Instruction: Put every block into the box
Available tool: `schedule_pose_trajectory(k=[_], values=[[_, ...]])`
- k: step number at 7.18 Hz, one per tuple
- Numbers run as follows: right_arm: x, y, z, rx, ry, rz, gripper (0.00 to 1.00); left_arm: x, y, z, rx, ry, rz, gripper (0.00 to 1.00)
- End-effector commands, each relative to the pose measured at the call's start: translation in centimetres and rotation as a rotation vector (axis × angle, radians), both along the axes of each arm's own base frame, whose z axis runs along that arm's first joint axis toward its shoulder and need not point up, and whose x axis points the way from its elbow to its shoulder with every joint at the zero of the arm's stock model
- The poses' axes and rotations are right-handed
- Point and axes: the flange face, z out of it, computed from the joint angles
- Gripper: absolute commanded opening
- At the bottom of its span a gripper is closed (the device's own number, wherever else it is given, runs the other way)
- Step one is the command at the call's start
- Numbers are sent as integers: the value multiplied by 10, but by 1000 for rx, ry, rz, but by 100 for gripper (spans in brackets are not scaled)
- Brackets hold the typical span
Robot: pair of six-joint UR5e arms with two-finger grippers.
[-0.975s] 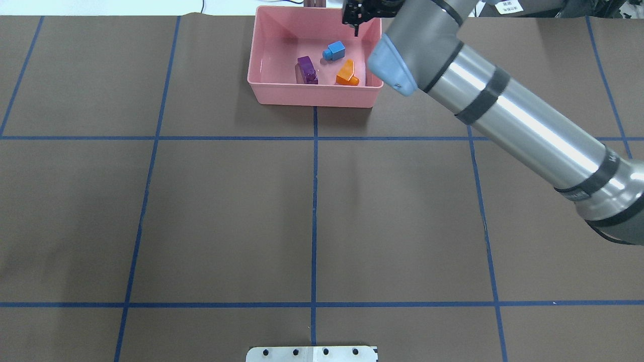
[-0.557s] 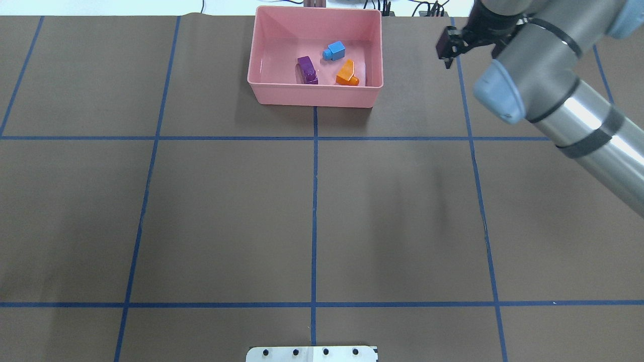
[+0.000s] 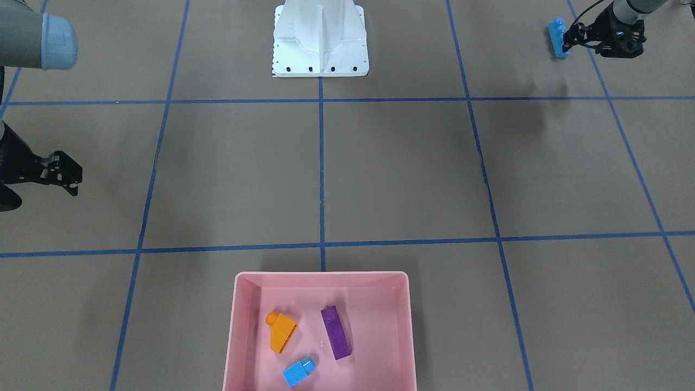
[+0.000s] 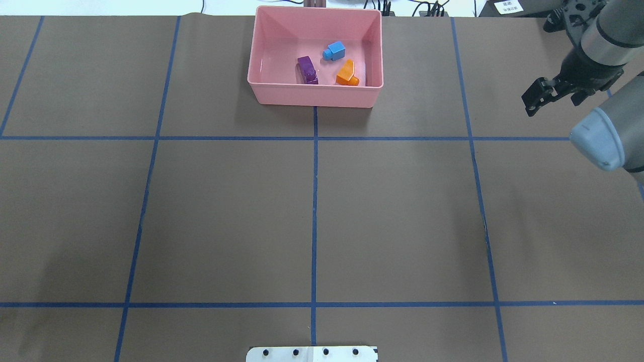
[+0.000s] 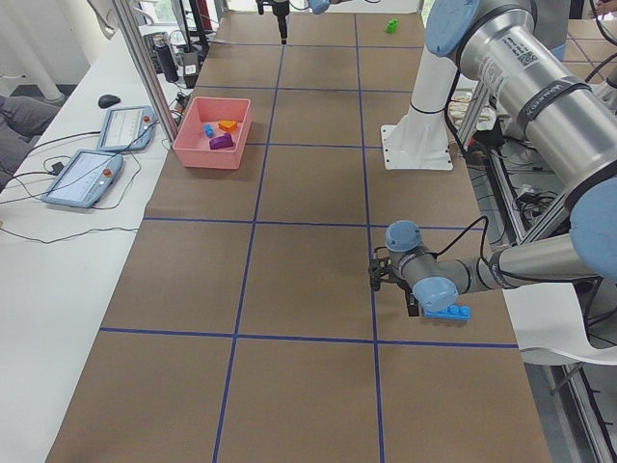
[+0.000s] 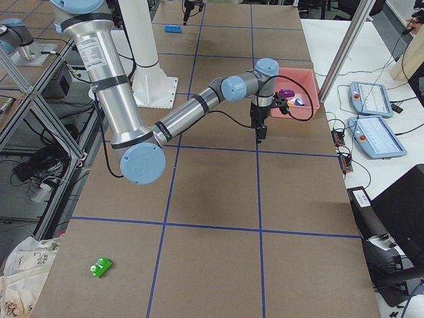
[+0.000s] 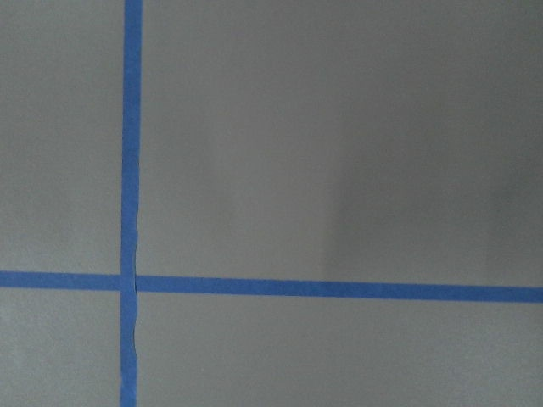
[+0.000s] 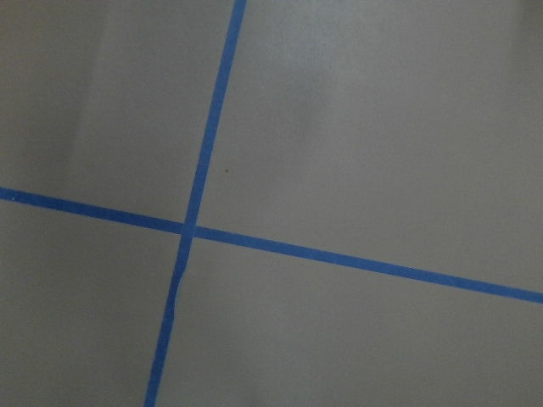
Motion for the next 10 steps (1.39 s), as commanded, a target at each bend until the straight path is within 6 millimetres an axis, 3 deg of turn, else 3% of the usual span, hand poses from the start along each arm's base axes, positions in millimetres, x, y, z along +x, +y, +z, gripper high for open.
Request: schedule_pose_trajectory(k=[1,4,5,8,10], values=[[19,15,24,-8,-5,-38,100,19,22,2,-49,-30,83,100],[28,33,39,-17,1,-40,100,41,35,26,-50,-34,165,100],[34,45,43,-21,3,-40,100,38,36,33,-48,-16,168,100],[40,56,46,-26,4,-40,100,32,38,44,-51,-20,173,82],[43,61,54,-23,9,-59,100,34,41,44,-53,-23,186,80]])
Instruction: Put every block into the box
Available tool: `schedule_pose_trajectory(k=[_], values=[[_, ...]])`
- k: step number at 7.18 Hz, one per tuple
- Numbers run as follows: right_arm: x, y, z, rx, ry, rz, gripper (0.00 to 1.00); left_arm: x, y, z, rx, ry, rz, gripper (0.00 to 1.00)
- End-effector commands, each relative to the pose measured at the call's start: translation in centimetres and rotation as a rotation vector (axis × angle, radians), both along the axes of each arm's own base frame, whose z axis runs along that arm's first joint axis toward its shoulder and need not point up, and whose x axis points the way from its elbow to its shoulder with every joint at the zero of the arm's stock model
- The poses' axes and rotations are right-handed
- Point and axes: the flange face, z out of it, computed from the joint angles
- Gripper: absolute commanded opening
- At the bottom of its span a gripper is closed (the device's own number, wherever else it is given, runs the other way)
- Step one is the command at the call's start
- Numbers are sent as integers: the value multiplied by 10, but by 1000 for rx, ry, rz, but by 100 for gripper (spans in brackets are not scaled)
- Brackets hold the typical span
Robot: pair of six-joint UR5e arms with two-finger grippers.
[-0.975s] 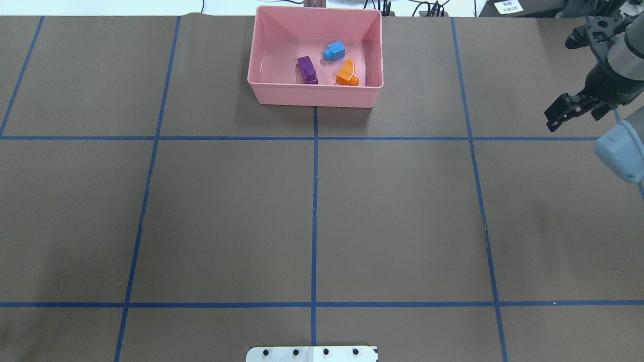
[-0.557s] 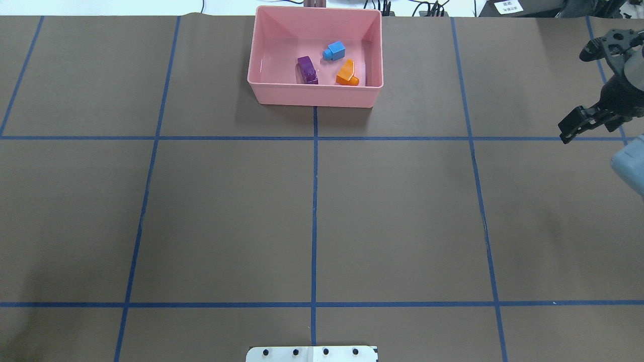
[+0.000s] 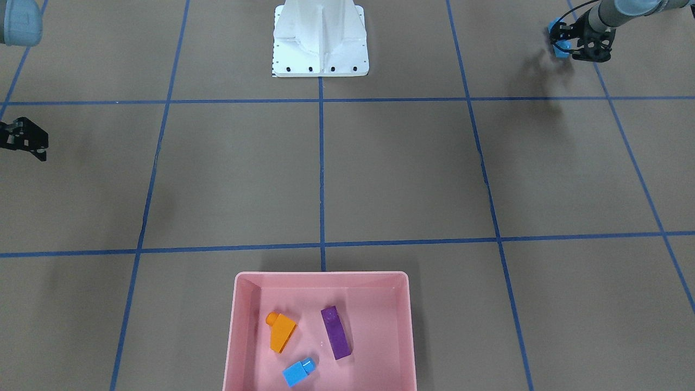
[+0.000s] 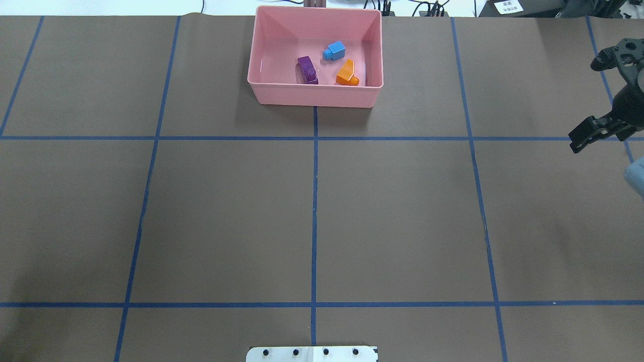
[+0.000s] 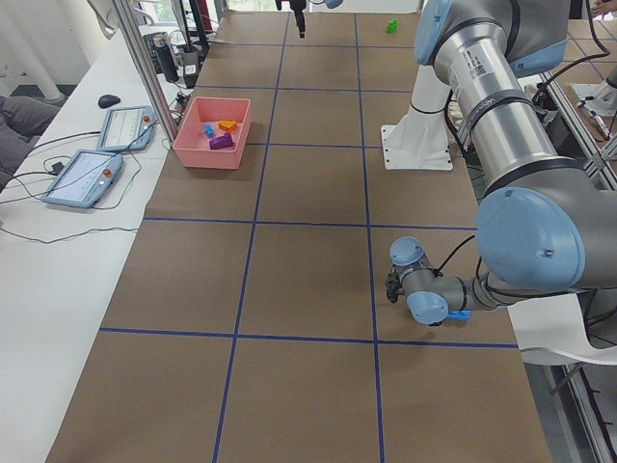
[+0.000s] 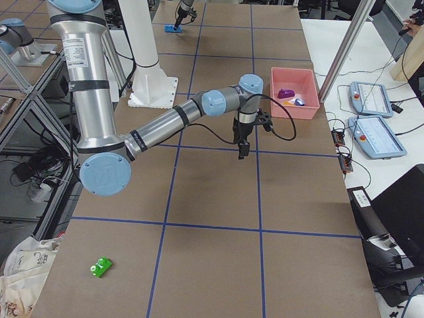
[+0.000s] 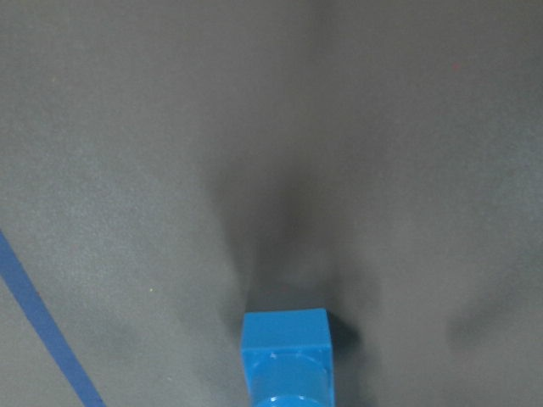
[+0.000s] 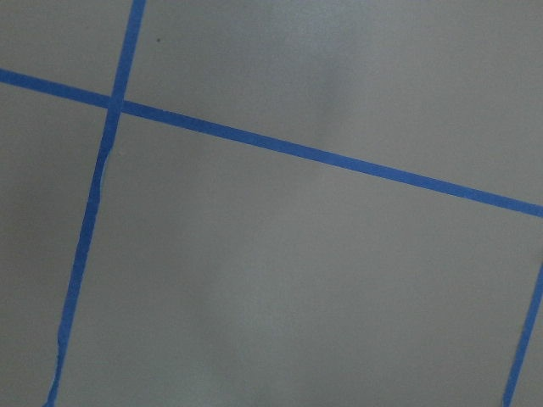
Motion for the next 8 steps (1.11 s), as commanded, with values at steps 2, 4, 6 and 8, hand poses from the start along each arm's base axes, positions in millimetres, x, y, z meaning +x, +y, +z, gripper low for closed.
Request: schedule_pose_trajectory(k=[2,4,6,8], values=[[5,4,8,2,5,-17,100,4,2,0,-5,-1,5,57],[13,9,20,10,12,-43,100,4,3,-1,-6,-2,8,0],[54,37,56,2,-16,-100,100,1,3,-8,-8,6,3,0],[106,64,89,9,-61,-131,100,-12,10,-64,-113,38,-10,0]])
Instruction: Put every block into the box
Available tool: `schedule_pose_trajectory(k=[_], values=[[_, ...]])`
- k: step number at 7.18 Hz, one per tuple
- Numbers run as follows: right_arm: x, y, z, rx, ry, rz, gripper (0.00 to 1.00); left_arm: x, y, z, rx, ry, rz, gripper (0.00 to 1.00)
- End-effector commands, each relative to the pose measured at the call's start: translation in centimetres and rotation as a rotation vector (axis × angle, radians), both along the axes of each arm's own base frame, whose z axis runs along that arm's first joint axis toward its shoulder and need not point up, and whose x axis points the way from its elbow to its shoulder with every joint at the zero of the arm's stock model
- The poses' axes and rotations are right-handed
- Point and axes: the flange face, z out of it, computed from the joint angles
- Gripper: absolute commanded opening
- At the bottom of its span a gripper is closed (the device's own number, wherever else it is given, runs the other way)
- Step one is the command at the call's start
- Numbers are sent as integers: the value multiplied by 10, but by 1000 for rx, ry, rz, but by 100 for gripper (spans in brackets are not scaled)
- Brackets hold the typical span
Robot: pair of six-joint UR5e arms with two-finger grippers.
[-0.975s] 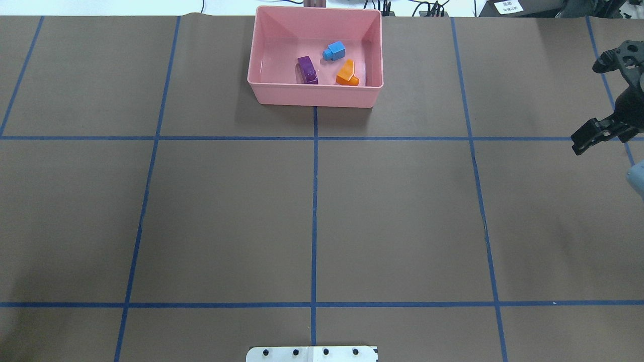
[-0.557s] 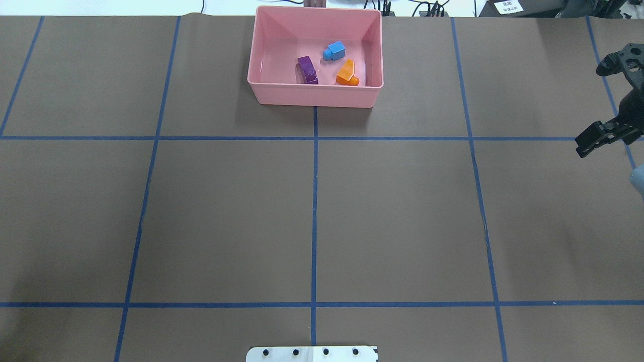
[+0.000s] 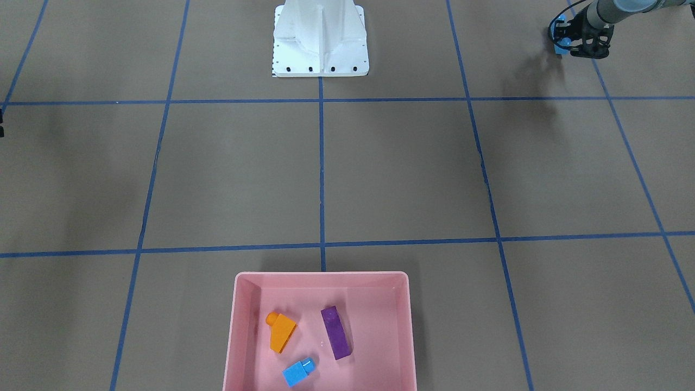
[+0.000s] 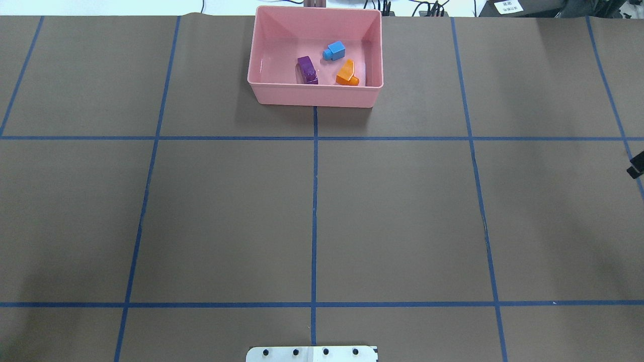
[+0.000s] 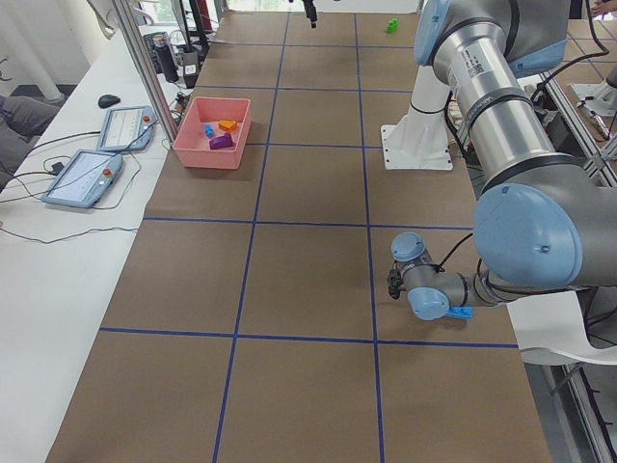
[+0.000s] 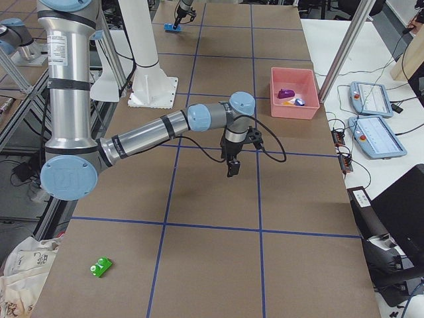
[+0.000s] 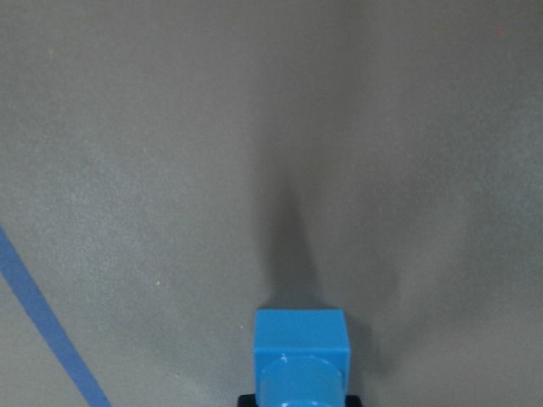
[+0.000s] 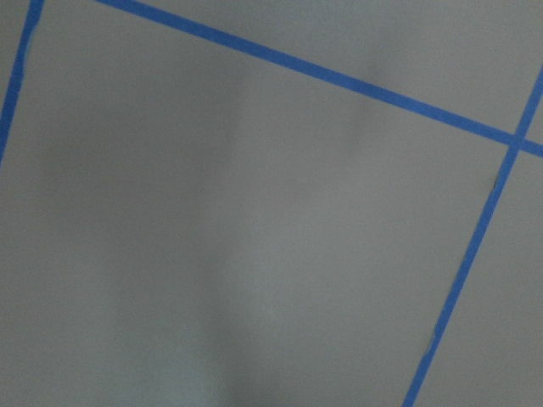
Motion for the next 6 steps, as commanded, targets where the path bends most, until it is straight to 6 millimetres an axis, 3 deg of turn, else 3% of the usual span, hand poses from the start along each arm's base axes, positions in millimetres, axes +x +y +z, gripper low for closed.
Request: schedule_pose_trajectory(k=[1,3,4,5,6], values=[[36,26,32,-5,-16,-28,100,-11,8,-75,-135,53,-9,0],[58,49,61,-19,-2,-51,100,-9,-4,-109,-166,116,-68,0],[69,55,69,-22,1,-44,100,2,-22,-135,-187,210,-103,0],[76,58,78,-39,15,-32,100,13,-52,-156,-171,304,-176,0],[84,70,93,-50,30,-49,100,41,-93,-187,-116,418,-243,0]])
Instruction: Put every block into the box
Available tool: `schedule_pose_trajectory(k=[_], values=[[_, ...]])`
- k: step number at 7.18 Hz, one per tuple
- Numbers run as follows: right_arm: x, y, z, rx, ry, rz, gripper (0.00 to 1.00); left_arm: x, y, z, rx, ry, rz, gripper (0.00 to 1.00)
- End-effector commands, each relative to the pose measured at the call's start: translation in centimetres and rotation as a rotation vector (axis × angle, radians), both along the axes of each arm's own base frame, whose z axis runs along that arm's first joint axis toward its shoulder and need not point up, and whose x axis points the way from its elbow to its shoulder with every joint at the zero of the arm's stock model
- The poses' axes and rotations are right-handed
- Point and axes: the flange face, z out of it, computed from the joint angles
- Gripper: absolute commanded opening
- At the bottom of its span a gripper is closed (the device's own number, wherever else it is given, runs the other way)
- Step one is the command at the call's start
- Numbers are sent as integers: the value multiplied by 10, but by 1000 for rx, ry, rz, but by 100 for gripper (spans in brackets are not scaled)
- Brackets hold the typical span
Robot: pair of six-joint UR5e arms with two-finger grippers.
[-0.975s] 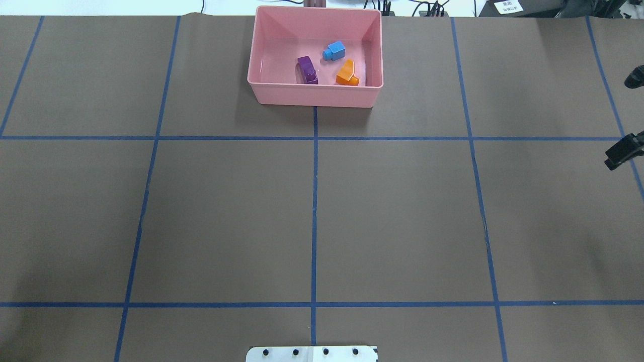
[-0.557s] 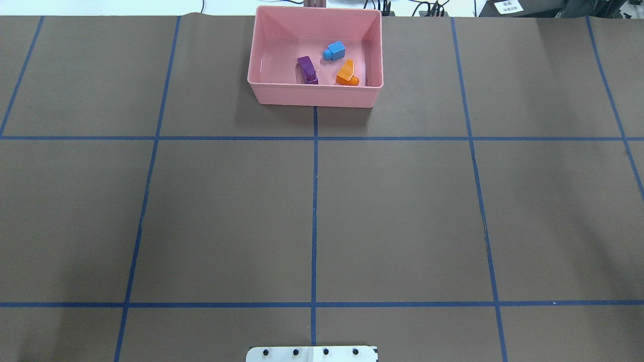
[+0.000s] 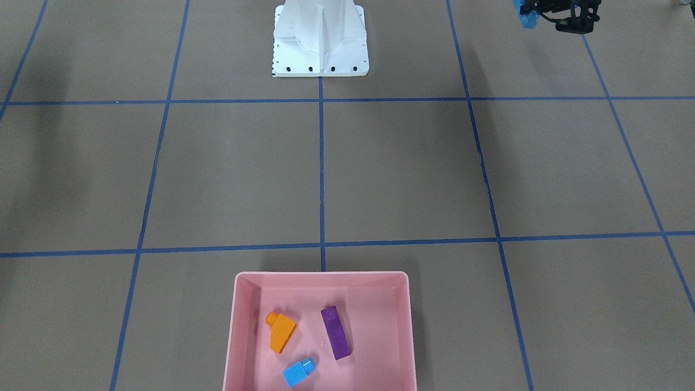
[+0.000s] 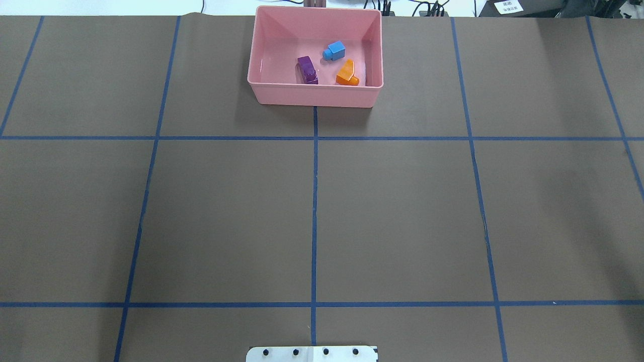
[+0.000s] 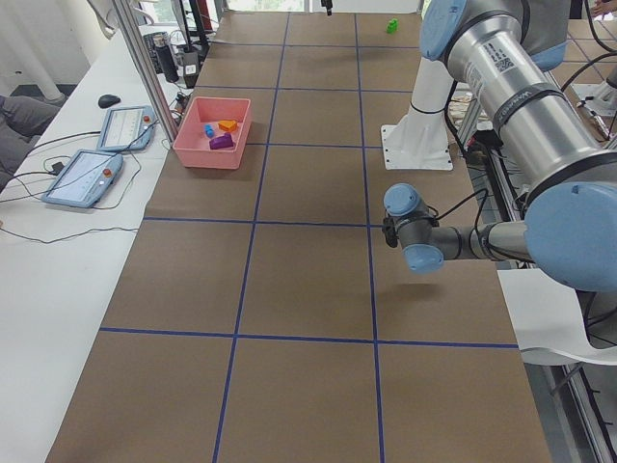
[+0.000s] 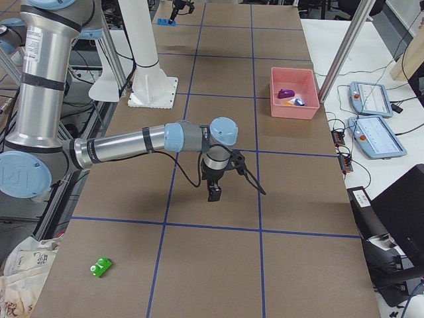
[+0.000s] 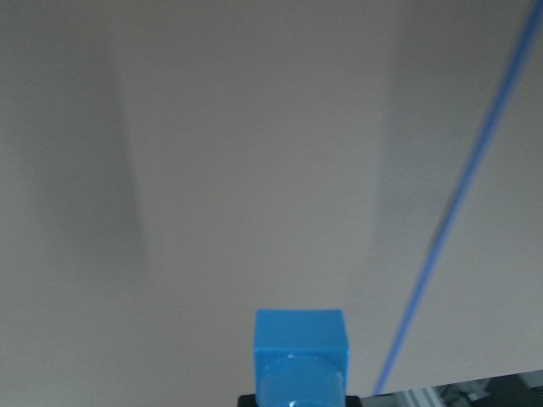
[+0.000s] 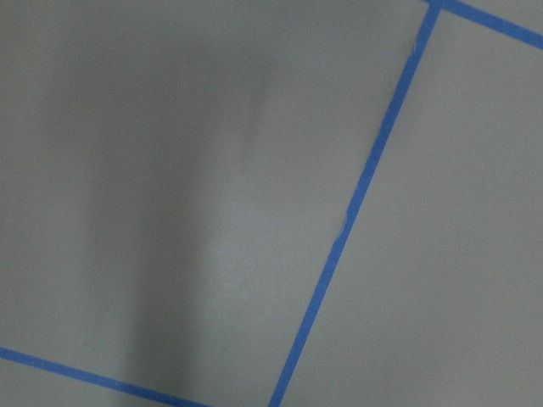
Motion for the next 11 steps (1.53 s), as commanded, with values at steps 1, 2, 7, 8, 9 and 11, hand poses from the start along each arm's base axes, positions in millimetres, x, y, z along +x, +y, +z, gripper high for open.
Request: schedule_pose_trajectory(k=[1,2,7,8,9,11], values=[[13,16,26,-21,22,-26,100,50,-88,-60,76,163,-165,0],[15,25,32,-35,22,-22,100,75,-134,-94,100,195,-223,0],[30,142,156,-24,9,-19,100,123,-319,-237,145,207,-438,0],[34,167,173,-4,6,-34,100,134,-340,-245,146,205,-446,0],[38,192,178,19,-1,-53,100,136,-348,-252,151,210,-452,0],[44,239,192,115,-48,-265,100,142,-362,-269,162,221,-464,0]])
